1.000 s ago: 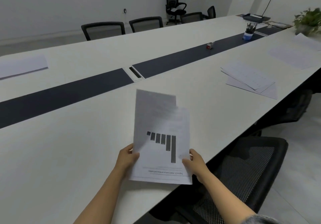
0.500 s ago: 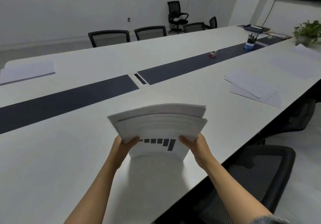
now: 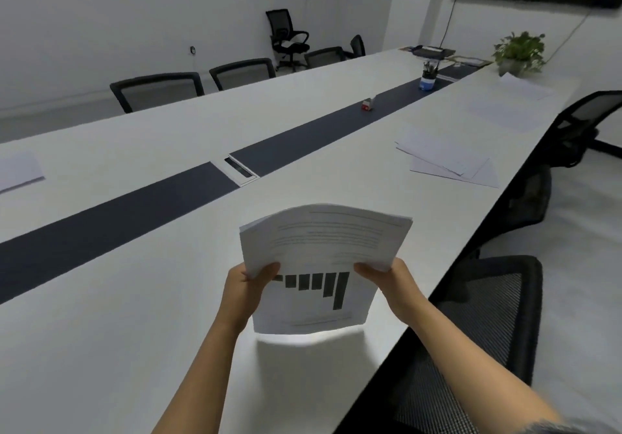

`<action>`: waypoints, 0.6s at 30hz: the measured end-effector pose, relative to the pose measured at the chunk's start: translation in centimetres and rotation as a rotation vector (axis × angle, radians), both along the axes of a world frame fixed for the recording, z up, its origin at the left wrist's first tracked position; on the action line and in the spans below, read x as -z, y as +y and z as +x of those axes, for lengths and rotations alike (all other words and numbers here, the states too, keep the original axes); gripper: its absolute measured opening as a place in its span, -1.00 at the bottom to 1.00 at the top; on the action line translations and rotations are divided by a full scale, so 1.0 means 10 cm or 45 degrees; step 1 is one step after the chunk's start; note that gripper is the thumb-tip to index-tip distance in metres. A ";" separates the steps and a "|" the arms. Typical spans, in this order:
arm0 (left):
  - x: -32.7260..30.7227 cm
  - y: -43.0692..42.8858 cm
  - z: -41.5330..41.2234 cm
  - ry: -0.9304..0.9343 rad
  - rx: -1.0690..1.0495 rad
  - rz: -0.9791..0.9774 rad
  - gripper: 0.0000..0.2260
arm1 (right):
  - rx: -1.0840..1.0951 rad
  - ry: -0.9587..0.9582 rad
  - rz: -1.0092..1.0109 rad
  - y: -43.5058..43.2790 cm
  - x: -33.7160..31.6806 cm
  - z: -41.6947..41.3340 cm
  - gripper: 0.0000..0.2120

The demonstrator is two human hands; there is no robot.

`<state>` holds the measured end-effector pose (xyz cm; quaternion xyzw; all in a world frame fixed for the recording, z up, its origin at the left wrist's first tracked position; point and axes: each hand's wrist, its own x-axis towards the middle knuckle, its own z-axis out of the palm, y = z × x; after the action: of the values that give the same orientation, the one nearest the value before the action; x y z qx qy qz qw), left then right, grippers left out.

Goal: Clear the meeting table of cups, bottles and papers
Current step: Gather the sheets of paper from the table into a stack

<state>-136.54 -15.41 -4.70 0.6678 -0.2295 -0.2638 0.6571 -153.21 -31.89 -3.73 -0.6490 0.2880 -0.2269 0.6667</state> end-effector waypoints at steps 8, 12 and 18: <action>-0.48 -0.86 -0.49 0.149 0.159 -0.384 -0.83 | 0.145 0.255 -0.199 -0.37 -0.27 -0.92 -0.89; -0.68 -1.38 -0.96 0.191 0.204 -0.381 -0.92 | 0.263 0.202 -0.206 -0.61 -0.42 -1.51 -0.54; -0.82 -2.19 -1.89 0.216 0.266 -0.312 -0.90 | 0.594 0.070 -0.260 -1.14 -0.53 -2.48 -0.24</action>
<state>-155.46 -37.27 3.53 0.5308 -0.2719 -0.3561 0.7194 -178.02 -43.31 1.61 -0.6348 0.4235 -0.3849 0.5192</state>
